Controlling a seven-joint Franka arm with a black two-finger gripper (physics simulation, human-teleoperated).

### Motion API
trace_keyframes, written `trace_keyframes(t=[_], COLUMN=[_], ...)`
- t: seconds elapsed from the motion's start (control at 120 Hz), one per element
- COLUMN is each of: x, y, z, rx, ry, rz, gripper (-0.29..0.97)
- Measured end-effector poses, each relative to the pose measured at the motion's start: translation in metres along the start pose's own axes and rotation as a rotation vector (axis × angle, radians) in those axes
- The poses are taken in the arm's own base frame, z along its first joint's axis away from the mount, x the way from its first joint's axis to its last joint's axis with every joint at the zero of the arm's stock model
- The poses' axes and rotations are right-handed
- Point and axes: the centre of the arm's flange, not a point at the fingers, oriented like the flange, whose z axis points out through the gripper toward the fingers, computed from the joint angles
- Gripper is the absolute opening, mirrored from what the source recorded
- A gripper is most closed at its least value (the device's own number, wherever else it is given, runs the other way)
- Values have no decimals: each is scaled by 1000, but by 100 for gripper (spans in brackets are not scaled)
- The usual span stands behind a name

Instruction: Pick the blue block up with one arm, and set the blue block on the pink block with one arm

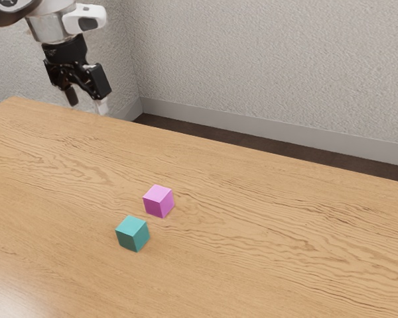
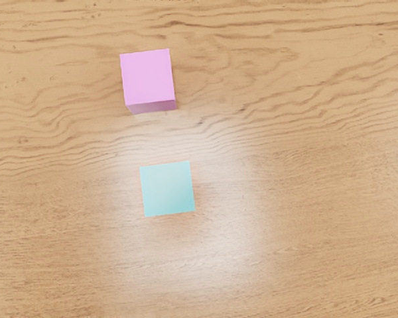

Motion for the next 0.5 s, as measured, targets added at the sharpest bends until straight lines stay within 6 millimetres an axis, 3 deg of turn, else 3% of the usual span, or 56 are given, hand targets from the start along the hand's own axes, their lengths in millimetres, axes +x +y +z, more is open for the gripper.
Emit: trace_keyframes(t=[0.125, 0.208, 0.275, 0.383, 0.5], x=[-5, 6, 3, -28, -37], y=[-1, -16, -21, -18, -10], z=[2, 28, 46, 128, 190], rx=[-15, -12, -16, -41, -38], ry=[-4, -29, -61, -140, -142], rz=[-62, -132, -166, -187, -212], gripper=[68, 68, 68, 68, 68])
